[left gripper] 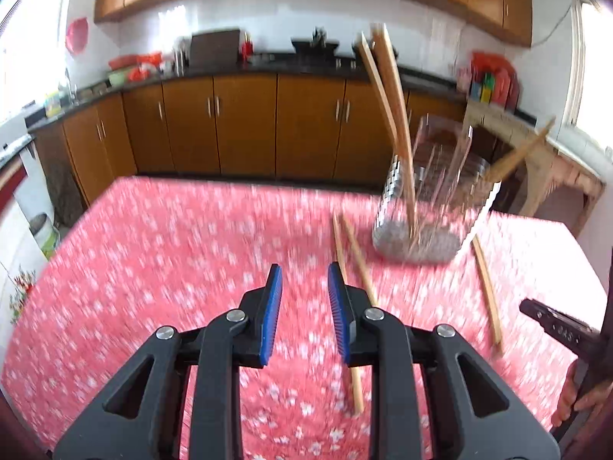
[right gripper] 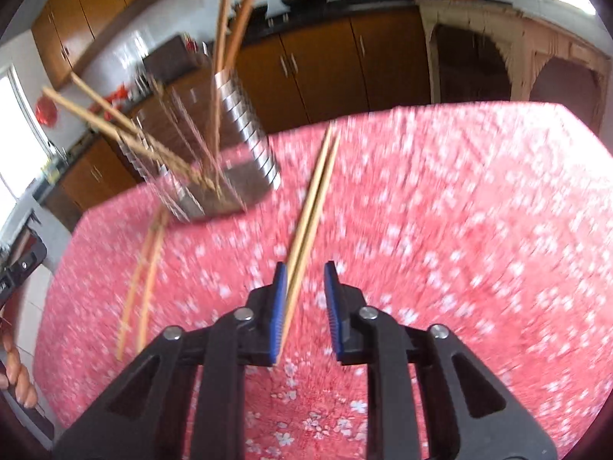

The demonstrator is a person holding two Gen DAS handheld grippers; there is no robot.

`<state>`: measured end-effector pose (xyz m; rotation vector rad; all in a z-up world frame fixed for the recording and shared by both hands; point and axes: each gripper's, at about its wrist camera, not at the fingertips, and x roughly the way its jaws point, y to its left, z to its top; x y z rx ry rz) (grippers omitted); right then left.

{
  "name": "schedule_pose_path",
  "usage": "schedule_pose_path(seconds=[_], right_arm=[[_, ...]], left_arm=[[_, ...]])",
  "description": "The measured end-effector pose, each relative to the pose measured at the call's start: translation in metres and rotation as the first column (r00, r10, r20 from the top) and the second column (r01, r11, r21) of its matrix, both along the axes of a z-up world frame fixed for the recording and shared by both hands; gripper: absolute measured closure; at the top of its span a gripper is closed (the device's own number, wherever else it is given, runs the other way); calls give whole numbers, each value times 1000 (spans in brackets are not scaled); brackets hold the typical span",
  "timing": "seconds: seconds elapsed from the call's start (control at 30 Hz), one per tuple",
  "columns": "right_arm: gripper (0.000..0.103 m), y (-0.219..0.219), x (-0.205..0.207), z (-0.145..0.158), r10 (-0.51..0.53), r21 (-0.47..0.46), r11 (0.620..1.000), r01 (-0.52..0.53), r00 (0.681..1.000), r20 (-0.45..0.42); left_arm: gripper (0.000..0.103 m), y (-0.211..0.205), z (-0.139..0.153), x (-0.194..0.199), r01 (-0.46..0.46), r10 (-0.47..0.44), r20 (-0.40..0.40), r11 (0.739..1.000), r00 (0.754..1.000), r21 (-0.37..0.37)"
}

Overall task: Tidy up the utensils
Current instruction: 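Move both tools down to the chopsticks lying on the cloth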

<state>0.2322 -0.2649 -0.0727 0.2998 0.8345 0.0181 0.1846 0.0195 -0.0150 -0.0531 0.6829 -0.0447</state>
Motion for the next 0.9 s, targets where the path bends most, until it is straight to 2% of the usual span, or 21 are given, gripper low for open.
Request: schedule_pose_path(seconds=[0.1,0.2,0.33,0.6,0.67,0.9], right_arm=[[85,7,9,-13,1,0,1000,-1,999,-41],[85,8,11,-21,6,-9,1000,-6,999,-46],[85,14,18,-23,9,-32,999,-10,999,-49],[86,27,29,-25,23,-95,995,-27,999,-41],[92,29,32,-26,18,-115,993,-23,999,-40],[92,20,31,-27,23,-95,995,-27,999,-40]], left_arm=[[78,-5,-23,4,23,-25,-54,1000,998,-21],[78,-11,-37,6,33,-34,-76,999,997,-7],[78,-11,-54,8,43,-46,-107,999,993,-29],[78,-17,-66,12,61,-68,-140,997,988,-52],[78,-18,-69,14,64,-71,-144,997,987,-52],[78,-19,-74,17,69,-77,-157,996,984,-55]])
